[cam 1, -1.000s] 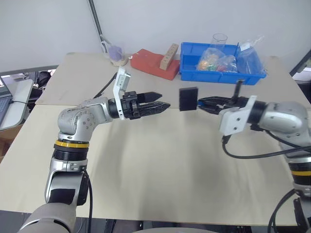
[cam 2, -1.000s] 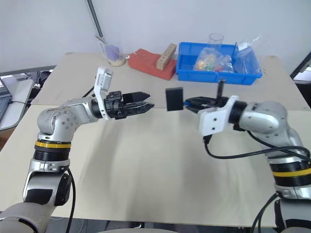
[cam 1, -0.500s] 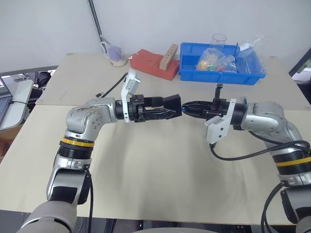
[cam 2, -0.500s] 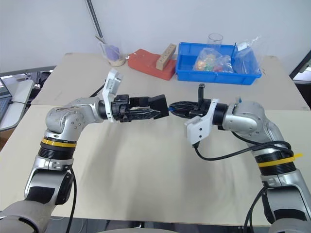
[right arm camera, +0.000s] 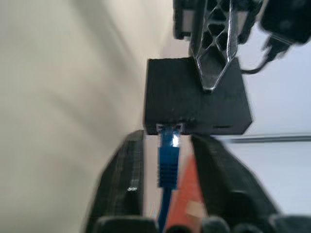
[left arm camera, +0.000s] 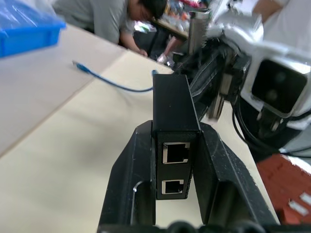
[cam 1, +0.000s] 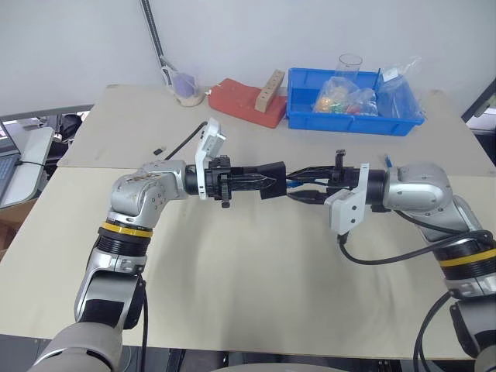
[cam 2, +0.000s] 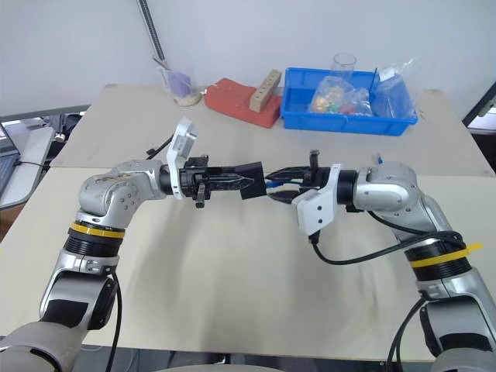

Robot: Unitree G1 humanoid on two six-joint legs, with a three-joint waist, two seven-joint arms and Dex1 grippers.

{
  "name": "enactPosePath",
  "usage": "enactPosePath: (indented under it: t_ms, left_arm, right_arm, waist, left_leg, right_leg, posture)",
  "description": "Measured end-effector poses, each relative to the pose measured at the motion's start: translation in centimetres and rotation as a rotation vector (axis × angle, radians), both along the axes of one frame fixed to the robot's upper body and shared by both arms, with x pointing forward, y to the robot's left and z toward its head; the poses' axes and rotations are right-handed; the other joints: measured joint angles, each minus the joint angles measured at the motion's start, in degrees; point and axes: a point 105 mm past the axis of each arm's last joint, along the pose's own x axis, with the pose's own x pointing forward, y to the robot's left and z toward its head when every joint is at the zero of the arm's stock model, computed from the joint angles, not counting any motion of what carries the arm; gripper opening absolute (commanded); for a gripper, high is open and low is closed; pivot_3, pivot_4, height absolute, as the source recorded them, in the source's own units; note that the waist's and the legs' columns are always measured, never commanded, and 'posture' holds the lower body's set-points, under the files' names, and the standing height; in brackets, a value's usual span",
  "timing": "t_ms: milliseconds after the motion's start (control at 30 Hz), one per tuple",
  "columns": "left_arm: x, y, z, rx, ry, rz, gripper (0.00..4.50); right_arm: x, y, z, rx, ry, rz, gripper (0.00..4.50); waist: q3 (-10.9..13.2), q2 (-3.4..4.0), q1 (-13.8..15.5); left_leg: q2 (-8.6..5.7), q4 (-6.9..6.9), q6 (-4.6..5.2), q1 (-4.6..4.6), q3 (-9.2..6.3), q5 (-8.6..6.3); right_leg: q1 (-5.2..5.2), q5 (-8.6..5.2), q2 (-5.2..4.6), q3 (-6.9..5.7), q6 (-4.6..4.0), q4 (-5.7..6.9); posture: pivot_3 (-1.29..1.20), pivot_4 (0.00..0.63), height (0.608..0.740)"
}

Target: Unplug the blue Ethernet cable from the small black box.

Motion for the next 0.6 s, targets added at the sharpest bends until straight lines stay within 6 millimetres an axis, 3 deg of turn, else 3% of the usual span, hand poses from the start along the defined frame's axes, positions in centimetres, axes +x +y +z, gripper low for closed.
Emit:
enactPosePath:
  t_ms: [133, 333, 433, 533, 600]
  left_arm:
    - [-0.3, 0.5, -0.2, 0.048, -0.118, -0.030, 0.53]
    - [-1.7, 0.4, -1.2, 0.074, -0.218, -0.121, 0.53]
    - [-2.0, 0.3, -1.1, 0.074, -0.253, -0.144, 0.53]
    - [-2.1, 0.3, -1.1, 0.079, -0.272, -0.154, 0.53]
    - [-2.1, 0.3, -1.2, 0.081, -0.277, -0.158, 0.53]
  right_arm:
    - [-0.7, -0.4, 0.5, 0.041, 0.297, -0.074, 4.20]
    - [-1.3, -0.7, 1.0, 0.195, 0.791, -0.219, 4.20]
    - [-1.6, -0.9, 0.4, 0.213, 0.940, -0.260, 3.41]
    - [-1.8, -1.0, 0.3, 0.213, 0.978, -0.281, 2.46]
    - [-2.0, -0.8, 0.3, 0.213, 0.998, -0.279, 2.46]
  waist:
    - [0.00, 0.01, 0.06]
    - [0.00, 0.00, 0.11]
    - [0.00, -0.01, 0.12]
    - [0.00, -0.01, 0.09]
    - [0.00, -0.01, 0.05]
  left_leg:
    - [0.03, 0.00, 0.01, 0.01, -0.01, -0.01]
    - [0.06, 0.00, 0.09, -0.03, -0.08, -0.05]
    - [0.01, -0.01, 0.16, -0.07, -0.09, -0.09]
    - [0.00, -0.01, 0.18, -0.13, -0.10, -0.10]
    - [0.00, -0.01, 0.20, -0.13, -0.11, -0.11]
  right_leg:
    - [0.00, 0.00, 0.00, 0.00, -0.01, 0.00]
    - [0.00, 0.00, 0.00, -0.02, -0.01, -0.03]
    - [-0.01, 0.00, -0.01, -0.03, -0.01, -0.12]
    - [-0.04, 0.00, 0.01, -0.05, -0.01, -0.20]
    - [-0.05, 0.00, 0.02, -0.06, -0.01, -0.20]
  posture:
    - [0.00, 0.150, 0.740]
    - [0.00, 0.150, 0.740]
    - [0.00, 0.150, 0.740]
    - [0.00, 0.150, 0.740]
    - [0.00, 0.150, 0.740]
